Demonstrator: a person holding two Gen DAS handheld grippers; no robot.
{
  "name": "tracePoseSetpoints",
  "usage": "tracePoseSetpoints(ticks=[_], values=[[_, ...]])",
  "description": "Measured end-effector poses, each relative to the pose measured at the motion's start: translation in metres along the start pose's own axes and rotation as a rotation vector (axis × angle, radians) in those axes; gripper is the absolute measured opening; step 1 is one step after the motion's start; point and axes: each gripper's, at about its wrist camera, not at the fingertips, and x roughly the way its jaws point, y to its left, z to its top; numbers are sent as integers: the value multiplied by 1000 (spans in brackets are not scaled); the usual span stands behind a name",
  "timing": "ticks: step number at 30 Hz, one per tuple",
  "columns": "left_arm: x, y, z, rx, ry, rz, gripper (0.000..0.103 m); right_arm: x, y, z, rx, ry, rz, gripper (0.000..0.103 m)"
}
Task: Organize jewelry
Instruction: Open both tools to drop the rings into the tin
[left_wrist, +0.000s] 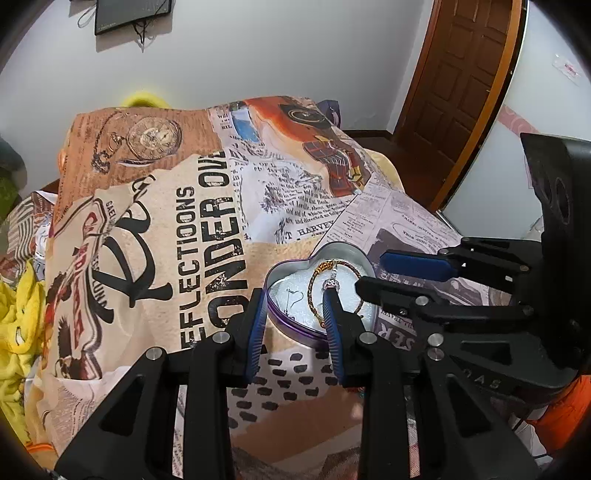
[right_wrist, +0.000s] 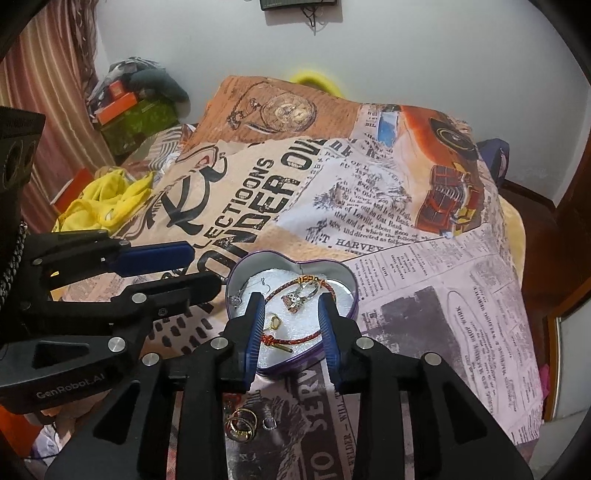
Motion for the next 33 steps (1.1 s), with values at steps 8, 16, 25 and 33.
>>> tracePoseSetpoints(ticks=[8, 16, 25, 33], values=[[-26, -9, 1, 14, -37, 10, 30, -28, 4, -1, 7, -41, -20, 27], [-53, -20, -3, 36, -67, 22, 31, -52, 12, -8, -12, -68, -49, 27], [-60, -21, -22, 37, -40, 36, 33, -54, 15, -29, -14, -28, -54, 27], [-48, -15, -47, 23, 23, 38, 33, -40, 17, -55, -2, 44, -47, 27]])
